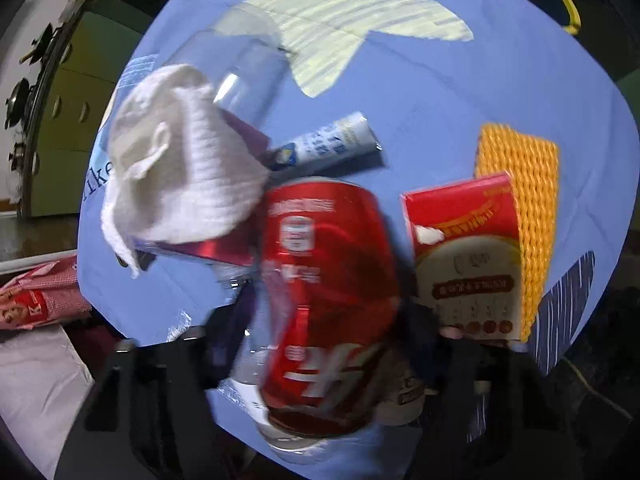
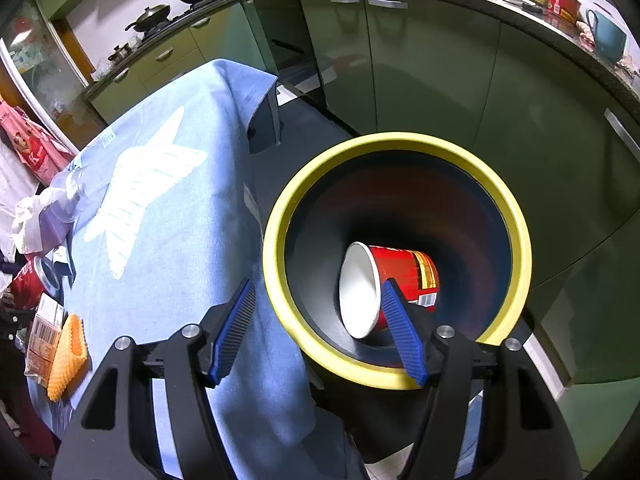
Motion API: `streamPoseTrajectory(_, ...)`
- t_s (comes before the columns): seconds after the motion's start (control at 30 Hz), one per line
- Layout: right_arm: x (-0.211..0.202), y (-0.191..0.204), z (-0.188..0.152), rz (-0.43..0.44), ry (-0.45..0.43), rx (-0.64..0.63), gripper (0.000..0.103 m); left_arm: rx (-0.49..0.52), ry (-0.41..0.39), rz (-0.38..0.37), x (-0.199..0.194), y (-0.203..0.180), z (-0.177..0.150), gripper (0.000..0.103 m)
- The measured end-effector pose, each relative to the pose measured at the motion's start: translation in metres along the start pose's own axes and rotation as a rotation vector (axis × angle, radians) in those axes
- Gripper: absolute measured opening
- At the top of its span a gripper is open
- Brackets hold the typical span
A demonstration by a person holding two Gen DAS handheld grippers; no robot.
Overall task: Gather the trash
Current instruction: 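Grasp the crushed red Coca-Cola can with the left tool, then carry the can over the yellow-rimmed bin and open the left tool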
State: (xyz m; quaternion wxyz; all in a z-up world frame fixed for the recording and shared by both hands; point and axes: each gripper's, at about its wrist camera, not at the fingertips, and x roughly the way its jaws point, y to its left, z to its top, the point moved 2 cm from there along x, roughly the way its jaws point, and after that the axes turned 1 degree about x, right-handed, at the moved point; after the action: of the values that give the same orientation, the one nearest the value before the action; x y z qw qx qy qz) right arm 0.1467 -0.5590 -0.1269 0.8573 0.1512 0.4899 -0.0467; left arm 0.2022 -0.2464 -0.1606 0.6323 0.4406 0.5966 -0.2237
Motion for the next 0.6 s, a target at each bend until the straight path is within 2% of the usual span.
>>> streamPoseTrajectory(0.07,0.001,0.000,0.000,0.000,-0.002,0.001,0.062,0.020,-0.001,0.034,-0.003,-0.004,-0.003,0.057)
streamPoseTrajectory(0.2,0.001,0.001,0.000,0.003,-0.003,0.001,0.062,0.009,-0.019,0.029,-0.012,-0.011,0.000,0.054)
streamPoseTrajectory(0.3,0.001,0.004,0.000,0.009,-0.007,-0.003,0.062,-0.004,-0.051,0.029,-0.026,0.001,-0.022,0.054)
streamPoseTrajectory(0.4,-0.001,0.006,0.000,0.018,-0.012,-0.009,0.062,-0.011,-0.077,0.022,-0.034,0.019,-0.031,0.054)
streamPoseTrajectory(0.6,-0.009,0.009,-0.002,0.027,-0.026,-0.015,0.062,-0.027,-0.132,0.024,-0.057,0.030,-0.041,0.054)
